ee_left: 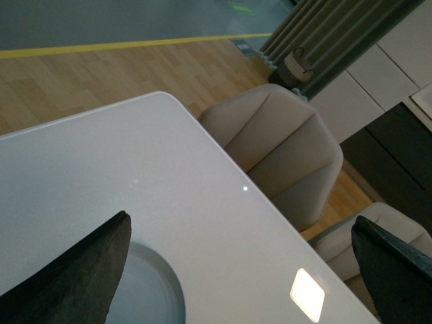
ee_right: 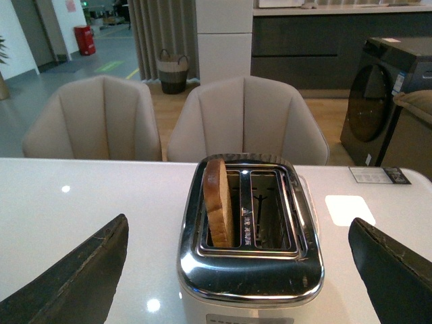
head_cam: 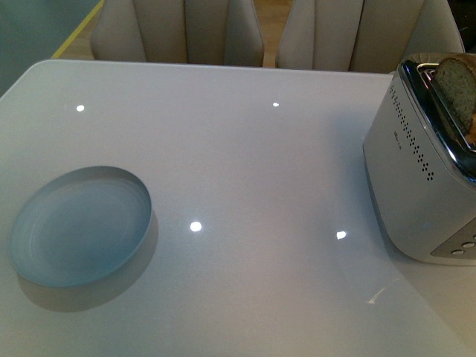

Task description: Left arm holds plate, right arm toasts bread

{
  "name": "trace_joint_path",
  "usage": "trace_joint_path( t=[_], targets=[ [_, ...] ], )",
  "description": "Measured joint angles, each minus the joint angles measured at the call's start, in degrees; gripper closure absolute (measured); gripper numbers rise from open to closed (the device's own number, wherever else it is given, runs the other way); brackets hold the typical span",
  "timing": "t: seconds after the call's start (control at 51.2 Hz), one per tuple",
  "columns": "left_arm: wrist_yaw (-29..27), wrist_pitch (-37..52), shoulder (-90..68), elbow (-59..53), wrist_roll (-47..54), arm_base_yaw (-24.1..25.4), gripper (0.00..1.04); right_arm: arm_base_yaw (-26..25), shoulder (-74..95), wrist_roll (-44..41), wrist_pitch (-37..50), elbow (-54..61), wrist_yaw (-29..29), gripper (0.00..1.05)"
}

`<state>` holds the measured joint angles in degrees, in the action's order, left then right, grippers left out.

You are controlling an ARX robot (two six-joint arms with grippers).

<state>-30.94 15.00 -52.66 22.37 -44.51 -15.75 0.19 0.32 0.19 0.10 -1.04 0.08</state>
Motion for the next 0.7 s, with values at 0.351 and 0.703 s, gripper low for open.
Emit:
trace_joint_path(
  t=[0.351,0.703],
  targets=[
    [-2.14,-4.57,9.14,-2.62,-2.03,-2.16,0.07,0.00,0.00,0.00,0.00,0.00,0.00,0.09],
    [-2.16,-4.92,10.29,-3.17,-3.21,-2.43,0.07,0.00,0.00,0.00,-0.02,0.00,0.00,0.09]
  ],
)
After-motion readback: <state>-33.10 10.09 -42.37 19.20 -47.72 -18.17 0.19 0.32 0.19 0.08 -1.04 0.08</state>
